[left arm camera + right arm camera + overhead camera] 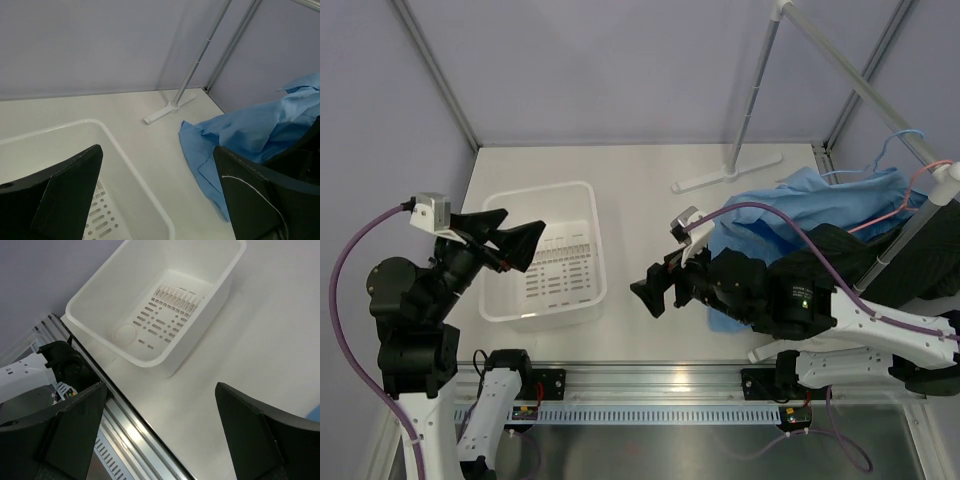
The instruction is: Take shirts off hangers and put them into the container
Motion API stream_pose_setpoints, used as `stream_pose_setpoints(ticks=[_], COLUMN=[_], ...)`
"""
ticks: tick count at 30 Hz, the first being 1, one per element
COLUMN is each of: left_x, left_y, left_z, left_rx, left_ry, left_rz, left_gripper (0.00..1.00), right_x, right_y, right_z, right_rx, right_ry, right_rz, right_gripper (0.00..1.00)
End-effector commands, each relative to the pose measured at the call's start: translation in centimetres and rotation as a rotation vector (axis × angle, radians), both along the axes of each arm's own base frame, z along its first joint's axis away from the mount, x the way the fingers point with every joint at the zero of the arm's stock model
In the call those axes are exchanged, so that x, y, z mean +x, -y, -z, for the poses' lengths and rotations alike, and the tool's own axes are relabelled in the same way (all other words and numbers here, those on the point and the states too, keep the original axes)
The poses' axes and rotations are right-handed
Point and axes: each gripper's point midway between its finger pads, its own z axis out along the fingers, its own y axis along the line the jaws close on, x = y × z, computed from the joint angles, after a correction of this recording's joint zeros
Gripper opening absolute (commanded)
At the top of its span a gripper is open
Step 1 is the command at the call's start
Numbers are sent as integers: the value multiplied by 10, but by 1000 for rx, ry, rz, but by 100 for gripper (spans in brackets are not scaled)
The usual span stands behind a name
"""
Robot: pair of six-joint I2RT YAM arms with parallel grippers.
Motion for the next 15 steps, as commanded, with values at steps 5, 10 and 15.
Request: stream_pose_setpoints(ticks=[5,10,15], left_x=[-11,19,40], left_y=[42,44,87], left_z=[-32,-39,-38], left_rx=[24,0,65], left_ry=[95,52,47], left_rz=[316,332,385], left_gripper=[94,83,84], right_x=[-21,-34,-19], right_y=[5,4,34], right_z=[-10,3,20], right_rx=[-69,-216,-193], right_ry=[52,102,93], right_rz=[119,225,395], right_gripper=[100,100,99])
